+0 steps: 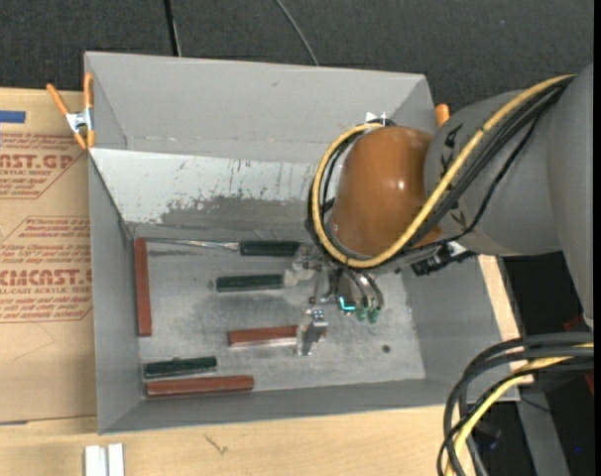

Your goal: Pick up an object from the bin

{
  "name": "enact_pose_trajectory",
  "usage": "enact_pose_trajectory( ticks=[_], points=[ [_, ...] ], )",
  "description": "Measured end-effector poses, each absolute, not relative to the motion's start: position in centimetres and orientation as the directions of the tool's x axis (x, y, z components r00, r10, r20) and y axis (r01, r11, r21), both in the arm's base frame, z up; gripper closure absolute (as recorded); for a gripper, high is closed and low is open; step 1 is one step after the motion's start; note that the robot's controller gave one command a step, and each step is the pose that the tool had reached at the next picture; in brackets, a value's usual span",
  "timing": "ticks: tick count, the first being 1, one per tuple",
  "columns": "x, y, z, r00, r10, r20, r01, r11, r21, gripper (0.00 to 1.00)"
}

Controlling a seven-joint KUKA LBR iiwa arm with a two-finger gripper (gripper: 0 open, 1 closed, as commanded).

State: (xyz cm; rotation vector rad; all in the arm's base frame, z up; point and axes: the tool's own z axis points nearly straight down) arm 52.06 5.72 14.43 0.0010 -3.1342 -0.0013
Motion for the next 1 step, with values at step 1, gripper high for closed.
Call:
enact_pose_trajectory(
  ticks=[1],
  points=[
    [52.25, 5.70, 14.86, -1.000, 0.000, 0.000, 0.000, 1.000, 0.001, 0.00]
  ],
)
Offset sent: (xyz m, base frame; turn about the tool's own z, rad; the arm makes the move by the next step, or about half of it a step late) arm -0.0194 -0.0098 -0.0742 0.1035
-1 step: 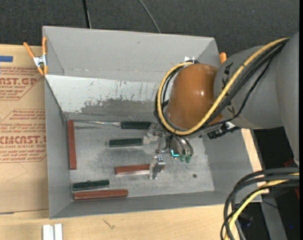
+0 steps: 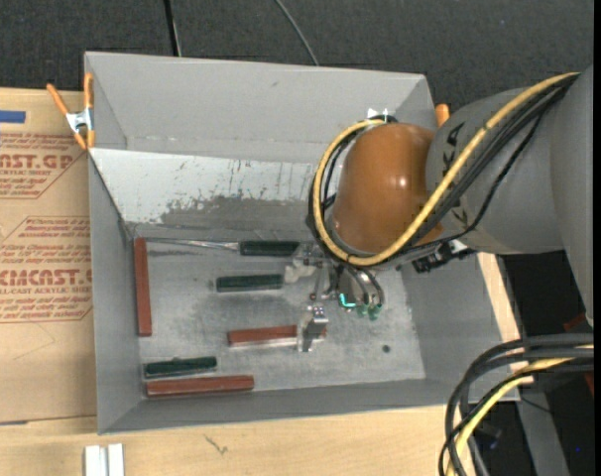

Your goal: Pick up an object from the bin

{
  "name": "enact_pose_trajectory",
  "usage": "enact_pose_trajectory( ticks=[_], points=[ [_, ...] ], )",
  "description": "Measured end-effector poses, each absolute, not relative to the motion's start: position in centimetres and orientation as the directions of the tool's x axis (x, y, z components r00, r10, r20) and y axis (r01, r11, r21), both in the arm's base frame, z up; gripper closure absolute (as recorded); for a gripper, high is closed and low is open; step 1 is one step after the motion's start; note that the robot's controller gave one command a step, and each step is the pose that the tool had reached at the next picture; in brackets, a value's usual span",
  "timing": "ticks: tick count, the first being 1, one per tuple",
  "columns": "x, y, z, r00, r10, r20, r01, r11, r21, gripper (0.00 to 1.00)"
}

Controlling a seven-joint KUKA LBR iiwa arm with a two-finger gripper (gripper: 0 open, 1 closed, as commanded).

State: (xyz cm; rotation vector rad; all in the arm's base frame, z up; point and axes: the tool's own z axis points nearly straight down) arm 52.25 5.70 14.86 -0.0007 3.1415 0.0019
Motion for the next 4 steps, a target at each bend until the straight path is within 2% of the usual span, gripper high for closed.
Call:
enact_pose_trajectory(
  ticks=[1, 2, 3, 4],
  points=[
    [50.6, 4.9, 7.6, -0.995, 0.103, -0.012, 0.103, 0.995, 0.004, 1.00],
    [50.6, 4.9, 7.6, -0.995, 0.103, -0.011, 0.103, 0.995, 0.004, 1.00],
    [49.8, 1.3, 27.3, -0.986, 0.165, -0.001, 0.165, 0.986, 0.001, 1.00],
    [49.9, 1.2, 27.8, -0.986, 0.167, -0.007, 0.167, 0.986, 0.001, 0.00]
  ],
)
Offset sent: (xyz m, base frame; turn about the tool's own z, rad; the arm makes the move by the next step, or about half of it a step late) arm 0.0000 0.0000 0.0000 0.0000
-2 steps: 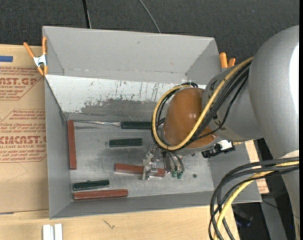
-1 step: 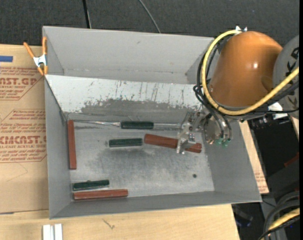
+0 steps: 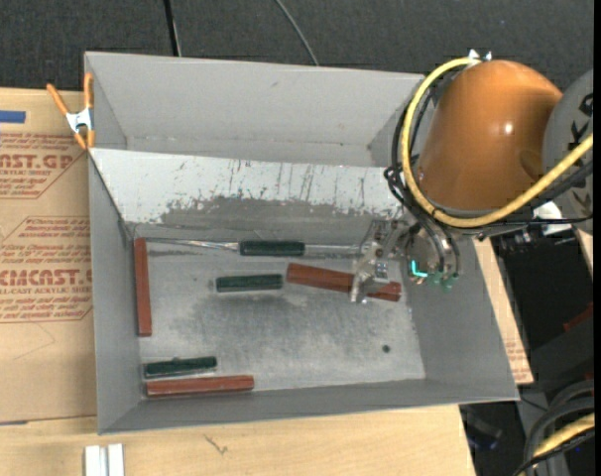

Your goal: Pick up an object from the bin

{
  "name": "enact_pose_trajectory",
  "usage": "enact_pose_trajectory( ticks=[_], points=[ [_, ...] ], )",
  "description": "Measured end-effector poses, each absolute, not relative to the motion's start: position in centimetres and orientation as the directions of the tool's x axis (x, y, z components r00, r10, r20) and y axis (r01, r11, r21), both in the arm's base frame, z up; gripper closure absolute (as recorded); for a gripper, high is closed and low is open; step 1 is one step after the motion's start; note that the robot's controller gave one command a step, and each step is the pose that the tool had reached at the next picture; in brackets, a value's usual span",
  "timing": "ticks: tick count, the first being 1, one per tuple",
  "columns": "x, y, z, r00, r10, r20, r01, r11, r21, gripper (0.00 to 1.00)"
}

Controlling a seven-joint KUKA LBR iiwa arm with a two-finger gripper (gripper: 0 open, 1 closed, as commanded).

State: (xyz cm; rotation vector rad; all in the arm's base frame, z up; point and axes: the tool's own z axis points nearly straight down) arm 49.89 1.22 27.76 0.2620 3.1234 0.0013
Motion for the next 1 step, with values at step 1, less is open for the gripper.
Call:
enact_pose_trajectory(
  ticks=[1],
  points=[
    [49.79, 1.25, 27.40, -0.986, 0.166, 0.000, 0.166, 0.986, 0.000, 1.00]
  ],
)
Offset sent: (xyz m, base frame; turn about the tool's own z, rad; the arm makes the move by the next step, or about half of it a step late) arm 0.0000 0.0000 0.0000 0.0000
